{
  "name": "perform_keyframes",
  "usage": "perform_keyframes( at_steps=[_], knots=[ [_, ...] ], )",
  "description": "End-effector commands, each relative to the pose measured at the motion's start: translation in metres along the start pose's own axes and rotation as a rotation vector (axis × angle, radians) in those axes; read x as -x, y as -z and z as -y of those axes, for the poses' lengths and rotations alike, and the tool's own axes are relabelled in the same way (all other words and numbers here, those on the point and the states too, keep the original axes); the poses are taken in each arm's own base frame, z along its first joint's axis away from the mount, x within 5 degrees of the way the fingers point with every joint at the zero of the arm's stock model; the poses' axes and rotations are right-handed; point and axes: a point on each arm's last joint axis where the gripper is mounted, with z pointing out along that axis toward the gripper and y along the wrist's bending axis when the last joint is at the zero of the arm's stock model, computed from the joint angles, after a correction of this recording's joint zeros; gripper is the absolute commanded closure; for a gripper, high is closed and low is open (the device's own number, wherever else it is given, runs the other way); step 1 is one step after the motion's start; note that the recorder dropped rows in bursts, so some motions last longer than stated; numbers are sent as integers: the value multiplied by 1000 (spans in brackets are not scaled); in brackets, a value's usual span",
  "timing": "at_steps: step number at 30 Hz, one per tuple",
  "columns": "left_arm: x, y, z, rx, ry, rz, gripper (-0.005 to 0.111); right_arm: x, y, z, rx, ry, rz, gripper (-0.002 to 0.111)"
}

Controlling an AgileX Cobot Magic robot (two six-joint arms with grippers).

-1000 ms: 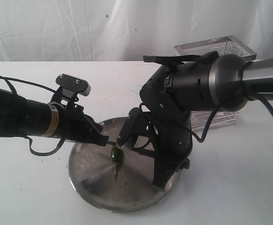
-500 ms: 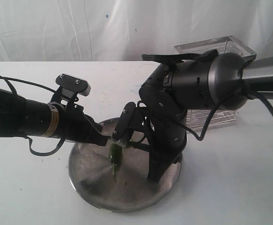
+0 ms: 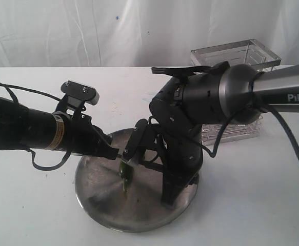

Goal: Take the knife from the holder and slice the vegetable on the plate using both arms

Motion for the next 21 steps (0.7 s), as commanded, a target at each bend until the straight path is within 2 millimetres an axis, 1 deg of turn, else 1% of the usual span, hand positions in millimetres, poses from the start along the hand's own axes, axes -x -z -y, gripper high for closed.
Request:
perform_keyframes(
  at_steps=[1,9,15,21],
  knots=[
    [2,2,-2,22,61,20,99,0,1,0,1,20,-4,108],
    [2,1,-2,21,37,19,99,0,1,0,2,20,-10,108],
    [-11,-16,-3,-12,45,-37,99,0,1,0,2,20,-10,108],
    [-7,-17,-3,-15,44,-20,99,0,1,0,2,22,-10,108]
  ],
)
